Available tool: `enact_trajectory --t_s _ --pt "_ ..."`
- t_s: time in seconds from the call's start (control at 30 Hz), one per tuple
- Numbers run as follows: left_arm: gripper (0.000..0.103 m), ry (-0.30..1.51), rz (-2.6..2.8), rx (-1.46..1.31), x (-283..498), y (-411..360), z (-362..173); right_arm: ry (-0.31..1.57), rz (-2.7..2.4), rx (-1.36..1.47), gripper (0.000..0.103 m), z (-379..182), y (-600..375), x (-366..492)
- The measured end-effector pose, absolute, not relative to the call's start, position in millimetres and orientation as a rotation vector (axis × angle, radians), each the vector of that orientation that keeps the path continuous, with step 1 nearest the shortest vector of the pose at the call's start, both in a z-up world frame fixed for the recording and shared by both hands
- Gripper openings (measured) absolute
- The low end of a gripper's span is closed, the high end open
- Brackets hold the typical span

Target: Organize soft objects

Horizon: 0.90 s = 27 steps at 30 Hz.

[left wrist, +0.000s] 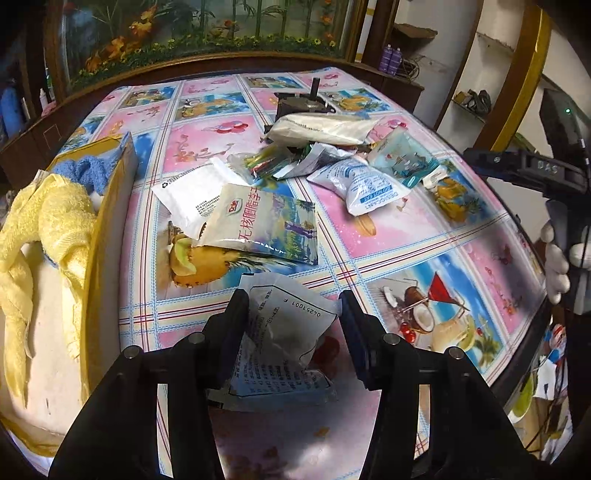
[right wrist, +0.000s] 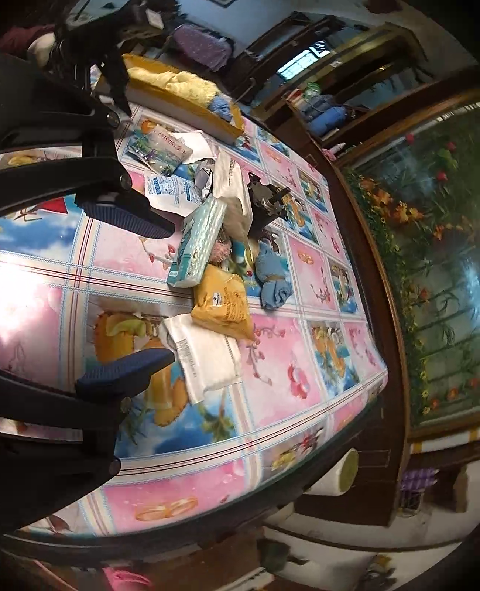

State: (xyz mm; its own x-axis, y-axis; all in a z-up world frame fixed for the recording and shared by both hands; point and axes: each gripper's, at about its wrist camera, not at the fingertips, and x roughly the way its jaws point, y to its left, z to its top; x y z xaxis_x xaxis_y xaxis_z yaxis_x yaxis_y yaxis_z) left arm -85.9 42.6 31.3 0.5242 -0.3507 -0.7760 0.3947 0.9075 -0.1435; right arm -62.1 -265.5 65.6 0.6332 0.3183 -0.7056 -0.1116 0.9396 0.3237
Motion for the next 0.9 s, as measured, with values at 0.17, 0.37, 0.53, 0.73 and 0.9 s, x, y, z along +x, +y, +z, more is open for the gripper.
enact_trajectory --t_s 0.17,0.37,0.53,0.73,0.9 --pt "0.05 0.871 -0.457 -0.058 -100.0 64.8 55.3 0.826 0.29 -0.064 0.062 68.5 -216.6 -34.4" --pt "0.05 0.854 -0.417 -0.151 -113.9 101.2 66.9 0.873 0.379 -0.25 0.061 48.7 -180.1 -12.6" --pt "0.05 0.844 -0.355 -0.232 -121.1 140.2 65.4 0.9 0.362 -0.197 0.011 43.8 -182.1 -13.2" --pt "0.037 0.799 -0.316 -0.345 -130.4 188.8 76.5 0.839 0.374 -0.031 0.01 80.7 -205.8 -39.9" --pt "0.036 0.79 -0.306 -0.421 -133.7 213.3 75.3 0.783 0.464 0.043 0.01 117.8 -193.4 -57.1"
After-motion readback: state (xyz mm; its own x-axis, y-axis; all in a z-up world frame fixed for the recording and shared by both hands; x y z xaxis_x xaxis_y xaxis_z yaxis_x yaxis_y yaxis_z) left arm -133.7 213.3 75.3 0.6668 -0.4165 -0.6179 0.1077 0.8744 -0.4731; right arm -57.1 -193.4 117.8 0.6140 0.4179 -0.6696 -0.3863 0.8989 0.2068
